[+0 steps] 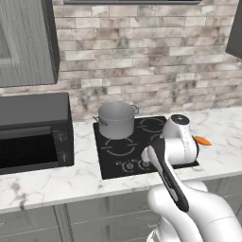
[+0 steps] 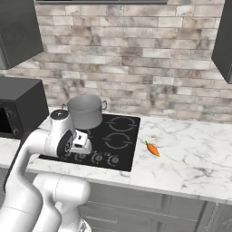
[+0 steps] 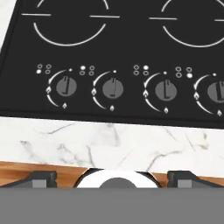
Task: Turn on the burner for the pot on the stove. Wait thirty seconds for the pot to heat up. Then add the carrot to the pot.
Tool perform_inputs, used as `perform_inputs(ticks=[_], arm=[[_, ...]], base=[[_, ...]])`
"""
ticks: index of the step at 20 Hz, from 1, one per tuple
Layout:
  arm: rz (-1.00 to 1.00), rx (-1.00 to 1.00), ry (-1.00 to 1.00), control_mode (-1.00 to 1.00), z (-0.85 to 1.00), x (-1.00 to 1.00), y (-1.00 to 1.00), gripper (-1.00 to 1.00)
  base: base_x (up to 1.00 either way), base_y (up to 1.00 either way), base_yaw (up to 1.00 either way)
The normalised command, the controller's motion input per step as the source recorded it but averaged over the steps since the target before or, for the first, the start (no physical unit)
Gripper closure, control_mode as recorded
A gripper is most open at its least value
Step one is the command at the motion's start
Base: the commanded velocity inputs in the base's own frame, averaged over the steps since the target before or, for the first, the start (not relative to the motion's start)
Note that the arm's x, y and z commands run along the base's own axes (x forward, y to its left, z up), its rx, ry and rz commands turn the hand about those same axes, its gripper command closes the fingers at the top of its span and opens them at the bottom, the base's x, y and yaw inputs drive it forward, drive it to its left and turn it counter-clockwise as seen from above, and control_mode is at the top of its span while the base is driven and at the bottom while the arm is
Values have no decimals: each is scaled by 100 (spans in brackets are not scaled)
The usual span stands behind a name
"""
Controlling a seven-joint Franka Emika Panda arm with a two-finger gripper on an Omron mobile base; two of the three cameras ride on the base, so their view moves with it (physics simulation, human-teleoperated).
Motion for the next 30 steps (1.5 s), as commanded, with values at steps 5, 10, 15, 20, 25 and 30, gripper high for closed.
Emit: perform_inputs(ticks=[5,10,15,20,25,30], arm=[[0,0,0,-100,-9,18,4,-100],[0,0,0,-100,-17,12,0,-100],[0,0,0,-100,-24,11,0,-100],[0,0,0,-100,-22,16,0,-100],[0,0,0,-100,-22,13,0,-100],[0,0,0,-100,-36,1,0,-100]], base=[[0,0,0],[0,0,0],[0,0,0],[0,0,0],[0,0,0],[0,0,0]])
